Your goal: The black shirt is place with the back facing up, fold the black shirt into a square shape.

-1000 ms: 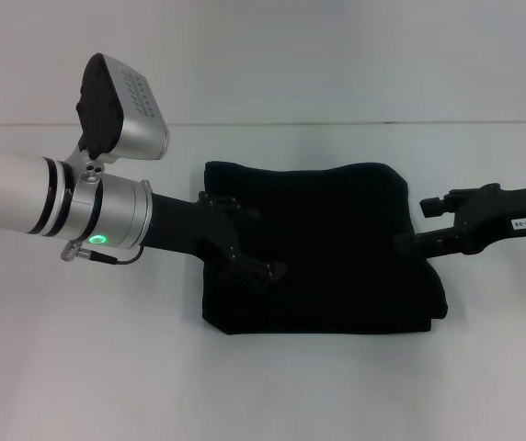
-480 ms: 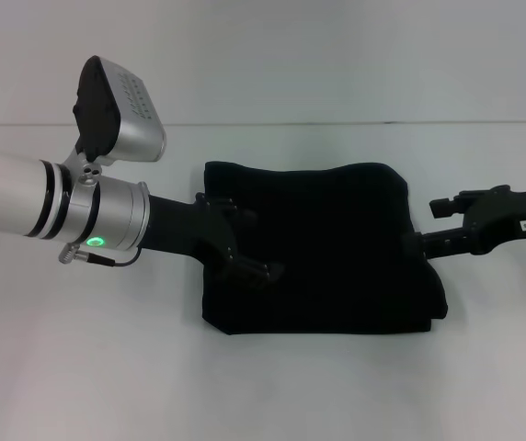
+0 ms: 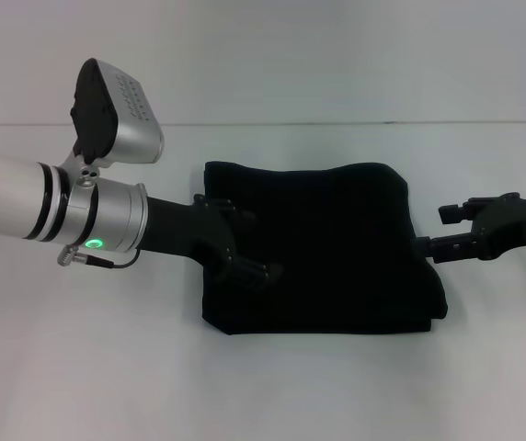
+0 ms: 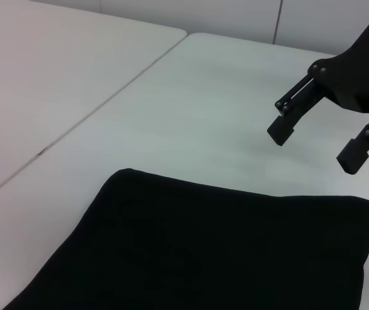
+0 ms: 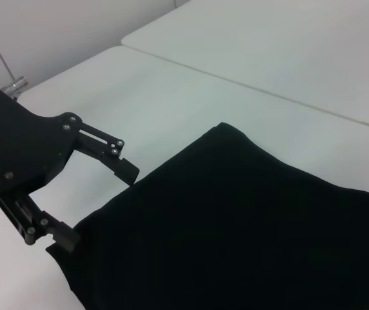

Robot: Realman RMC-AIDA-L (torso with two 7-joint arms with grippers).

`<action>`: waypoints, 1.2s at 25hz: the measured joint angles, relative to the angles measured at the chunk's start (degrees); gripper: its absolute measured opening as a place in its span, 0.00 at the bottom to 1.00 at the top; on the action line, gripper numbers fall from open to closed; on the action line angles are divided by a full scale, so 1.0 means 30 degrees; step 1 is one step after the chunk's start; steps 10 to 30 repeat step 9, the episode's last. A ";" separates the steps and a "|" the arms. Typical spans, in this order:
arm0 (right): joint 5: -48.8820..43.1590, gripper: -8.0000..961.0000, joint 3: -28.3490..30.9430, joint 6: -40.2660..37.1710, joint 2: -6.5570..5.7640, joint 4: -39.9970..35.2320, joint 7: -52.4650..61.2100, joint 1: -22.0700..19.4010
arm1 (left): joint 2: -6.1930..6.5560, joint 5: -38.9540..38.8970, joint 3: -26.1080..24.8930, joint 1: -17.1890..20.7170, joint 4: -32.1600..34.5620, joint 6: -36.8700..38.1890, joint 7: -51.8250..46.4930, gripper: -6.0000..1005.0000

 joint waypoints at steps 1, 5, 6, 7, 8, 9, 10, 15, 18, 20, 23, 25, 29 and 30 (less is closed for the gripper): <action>0.0002 0.95 0.0044 0.0000 0.0000 -0.0002 0.0000 -0.0013 | 0.0000 -0.0011 0.0001 0.0008 -0.0001 0.0027 -0.0006 0.93; 0.0028 0.95 0.0245 -0.0122 0.0002 -0.0010 0.0001 -0.0074 | -0.0001 -0.0015 0.0006 0.0031 0.0000 0.0064 -0.0073 0.93; 0.0037 0.95 0.0298 -0.0148 0.0003 -0.0023 0.0001 -0.0092 | 0.0000 -0.0012 0.0006 0.0038 -0.0001 0.0067 -0.0085 0.93; 0.0042 0.95 0.0340 -0.0166 0.0003 -0.0035 0.0001 -0.0107 | -0.0001 -0.0011 0.0006 0.0042 -0.0001 0.0074 -0.0088 0.93; 0.0044 0.95 0.0385 -0.0173 0.0003 -0.0050 0.0001 -0.0127 | -0.0001 -0.0011 0.0006 0.0048 -0.0001 0.0083 -0.0090 0.93; 0.0044 0.95 0.0396 -0.0179 0.0004 -0.0056 0.0001 -0.0141 | 0.0000 -0.0014 0.0006 0.0048 -0.0001 0.0089 -0.0091 0.93; 0.0044 0.95 0.0396 -0.0179 0.0004 -0.0056 0.0001 -0.0141 | 0.0000 -0.0014 0.0006 0.0048 -0.0001 0.0089 -0.0091 0.93; 0.0044 0.95 0.0396 -0.0179 0.0004 -0.0056 0.0001 -0.0141 | 0.0000 -0.0014 0.0006 0.0048 -0.0001 0.0089 -0.0091 0.93; 0.0044 0.95 0.0396 -0.0179 0.0004 -0.0056 0.0001 -0.0141 | 0.0000 -0.0014 0.0006 0.0048 -0.0001 0.0089 -0.0091 0.93; 0.0044 0.95 0.0396 -0.0179 0.0004 -0.0056 0.0001 -0.0141 | 0.0000 -0.0014 0.0006 0.0048 -0.0001 0.0089 -0.0091 0.93; 0.0044 0.95 0.0396 -0.0179 0.0004 -0.0056 0.0001 -0.0141 | 0.0000 -0.0014 0.0006 0.0048 -0.0001 0.0089 -0.0091 0.93; 0.0044 0.95 0.0396 -0.0179 0.0004 -0.0056 0.0001 -0.0141 | 0.0000 -0.0014 0.0006 0.0048 -0.0001 0.0089 -0.0091 0.93; 0.0044 0.95 0.0396 -0.0179 0.0004 -0.0056 0.0001 -0.0141 | 0.0000 -0.0014 0.0006 0.0048 -0.0001 0.0089 -0.0091 0.93; 0.0044 0.95 0.0396 -0.0179 0.0004 -0.0056 0.0001 -0.0141 | 0.0000 -0.0014 0.0006 0.0048 -0.0001 0.0089 -0.0091 0.93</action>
